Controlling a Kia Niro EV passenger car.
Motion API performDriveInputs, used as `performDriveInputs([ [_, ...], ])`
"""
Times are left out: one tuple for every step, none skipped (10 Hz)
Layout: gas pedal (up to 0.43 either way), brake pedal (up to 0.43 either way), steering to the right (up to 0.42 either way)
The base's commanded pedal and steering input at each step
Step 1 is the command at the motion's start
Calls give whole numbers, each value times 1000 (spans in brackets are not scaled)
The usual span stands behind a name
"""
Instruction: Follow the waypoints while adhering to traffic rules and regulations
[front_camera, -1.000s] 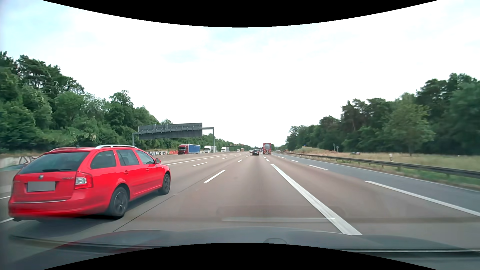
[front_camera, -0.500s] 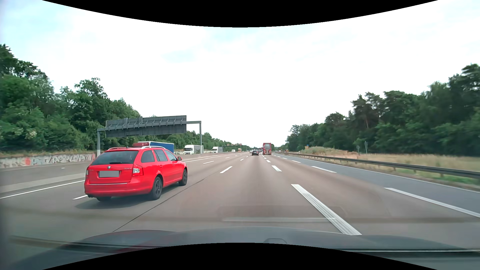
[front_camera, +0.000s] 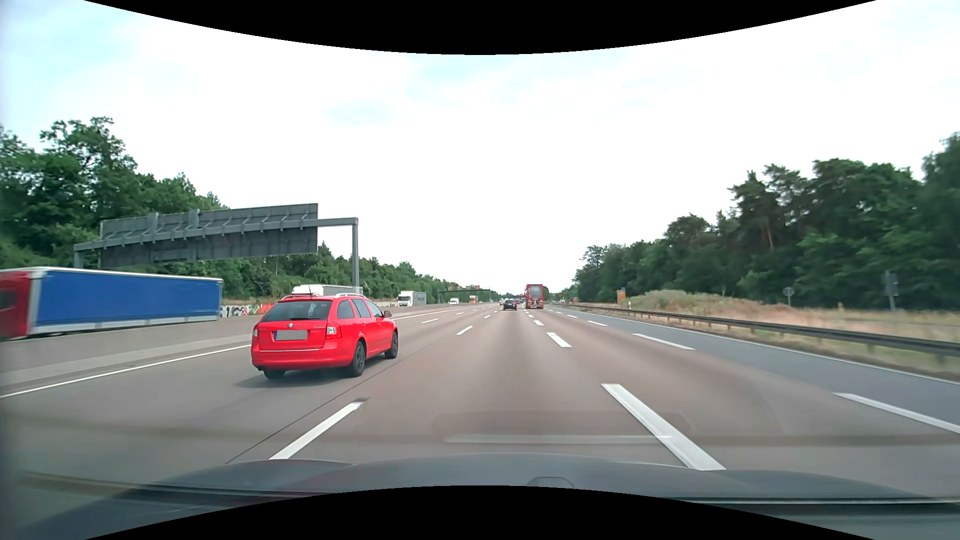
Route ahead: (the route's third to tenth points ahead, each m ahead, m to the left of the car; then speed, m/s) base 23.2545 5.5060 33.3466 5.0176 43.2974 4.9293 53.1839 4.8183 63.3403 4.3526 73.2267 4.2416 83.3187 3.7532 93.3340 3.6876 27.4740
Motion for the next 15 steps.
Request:
performDriveInputs([
  [157,0,-2],
  [157,0,-2],
  [157,0,-3],
  [157,0,-3],
  [157,0,-3],
  [157,0,-3],
  [157,0,-3],
  [157,0,-3],
  [157,0,-3],
  [157,0,-3],
  [157,0,-3],
  [157,0,-3],
  [157,0,-3],
  [157,0,-3],
  [157,0,-2],
])
